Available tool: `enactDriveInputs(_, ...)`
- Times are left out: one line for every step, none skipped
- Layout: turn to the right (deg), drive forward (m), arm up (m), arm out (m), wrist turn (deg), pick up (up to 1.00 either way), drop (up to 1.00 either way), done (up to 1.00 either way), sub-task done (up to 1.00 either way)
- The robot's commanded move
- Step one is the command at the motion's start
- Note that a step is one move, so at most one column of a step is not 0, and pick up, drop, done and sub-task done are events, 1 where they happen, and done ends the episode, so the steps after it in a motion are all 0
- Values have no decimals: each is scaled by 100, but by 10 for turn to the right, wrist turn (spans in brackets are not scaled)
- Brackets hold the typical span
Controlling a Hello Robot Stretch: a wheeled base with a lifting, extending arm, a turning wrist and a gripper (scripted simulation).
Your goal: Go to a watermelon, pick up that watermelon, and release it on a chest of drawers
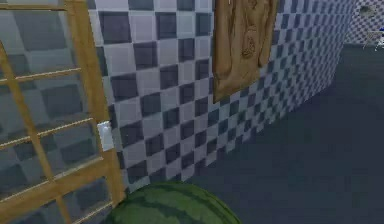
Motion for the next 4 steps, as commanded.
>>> enactDriveInputs(-450,0,0,0,0,0,0,0,0)
enactDriveInputs(-180,0,0,0,0,0,0,0,0)
enactDriveInputs(0,30,0,0,0,0,0,0,0)
enactDriveInputs(-360,0,0,0,0,0,0,0,0)
